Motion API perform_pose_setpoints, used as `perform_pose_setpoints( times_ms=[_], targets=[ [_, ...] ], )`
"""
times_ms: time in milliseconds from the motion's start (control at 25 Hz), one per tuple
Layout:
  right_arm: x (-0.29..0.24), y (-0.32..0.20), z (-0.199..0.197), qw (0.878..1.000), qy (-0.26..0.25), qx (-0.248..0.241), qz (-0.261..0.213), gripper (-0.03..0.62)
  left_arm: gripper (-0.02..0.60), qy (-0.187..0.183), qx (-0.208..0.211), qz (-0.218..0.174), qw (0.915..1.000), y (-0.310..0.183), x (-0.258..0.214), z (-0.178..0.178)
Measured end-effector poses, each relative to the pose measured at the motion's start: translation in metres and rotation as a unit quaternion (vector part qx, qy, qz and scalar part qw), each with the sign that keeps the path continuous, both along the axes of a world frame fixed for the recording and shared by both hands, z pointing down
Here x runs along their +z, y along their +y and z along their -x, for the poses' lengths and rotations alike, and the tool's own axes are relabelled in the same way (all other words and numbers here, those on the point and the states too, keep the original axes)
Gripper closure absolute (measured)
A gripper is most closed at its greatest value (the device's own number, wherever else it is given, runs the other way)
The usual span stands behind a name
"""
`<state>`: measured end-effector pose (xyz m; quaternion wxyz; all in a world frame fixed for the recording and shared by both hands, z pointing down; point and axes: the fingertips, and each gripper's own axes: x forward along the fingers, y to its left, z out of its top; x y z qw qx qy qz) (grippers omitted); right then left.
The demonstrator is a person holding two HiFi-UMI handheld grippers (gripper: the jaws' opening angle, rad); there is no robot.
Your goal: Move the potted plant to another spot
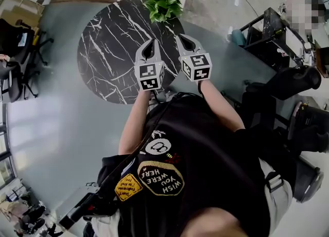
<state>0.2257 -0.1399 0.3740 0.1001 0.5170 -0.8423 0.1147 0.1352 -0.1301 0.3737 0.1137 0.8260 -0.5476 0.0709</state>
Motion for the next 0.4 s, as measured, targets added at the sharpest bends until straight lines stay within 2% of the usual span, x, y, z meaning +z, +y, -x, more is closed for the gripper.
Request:
perform_pose_setpoints(
  times_ms=[400],
  targets=[
    [0.004, 0.001, 0.006, 1.000, 0.000, 0.005, 0.007, 0.592, 0.577, 0.007, -0.003, 0.003, 1.0000, 0.001, 0.001, 0.012]
  ],
)
